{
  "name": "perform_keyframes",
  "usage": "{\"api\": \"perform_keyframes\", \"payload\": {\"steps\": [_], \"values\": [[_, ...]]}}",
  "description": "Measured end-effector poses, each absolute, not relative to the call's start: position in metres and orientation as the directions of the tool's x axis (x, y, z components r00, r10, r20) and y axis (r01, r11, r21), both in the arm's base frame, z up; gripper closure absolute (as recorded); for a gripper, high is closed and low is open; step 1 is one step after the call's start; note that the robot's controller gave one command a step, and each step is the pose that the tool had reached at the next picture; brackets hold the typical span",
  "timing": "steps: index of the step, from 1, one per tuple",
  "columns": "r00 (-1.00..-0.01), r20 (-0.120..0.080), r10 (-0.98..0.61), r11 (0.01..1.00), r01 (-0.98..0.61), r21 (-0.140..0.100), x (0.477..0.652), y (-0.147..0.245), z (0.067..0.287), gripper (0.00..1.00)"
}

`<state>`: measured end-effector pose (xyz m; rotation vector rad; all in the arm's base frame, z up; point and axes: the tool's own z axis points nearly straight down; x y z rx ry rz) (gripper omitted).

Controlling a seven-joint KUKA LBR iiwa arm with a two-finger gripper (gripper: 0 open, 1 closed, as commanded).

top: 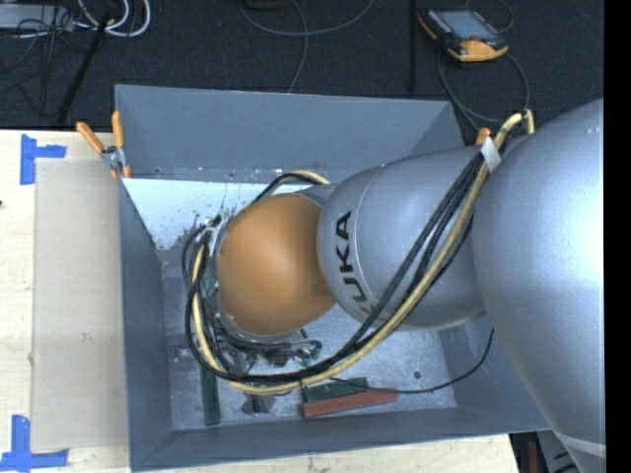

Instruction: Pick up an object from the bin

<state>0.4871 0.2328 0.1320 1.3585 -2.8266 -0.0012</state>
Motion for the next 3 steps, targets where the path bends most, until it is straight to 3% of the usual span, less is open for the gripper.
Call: {"api": "perform_keyframes", "payload": {"steps": [1, 2, 3], "values": [[-0.143, 0.002, -0.990, 0.143, -0.990, 0.002, 0.529, 0.246, 0.072, 0.00], [-0.147, -0.001, -0.989, 0.147, -0.989, 0.002, 0.529, 0.247, 0.073, 1.00], [-0.097, -0.005, -0.995, 0.097, -0.995, -0.007, 0.533, 0.237, 0.210, 1.00]]}}
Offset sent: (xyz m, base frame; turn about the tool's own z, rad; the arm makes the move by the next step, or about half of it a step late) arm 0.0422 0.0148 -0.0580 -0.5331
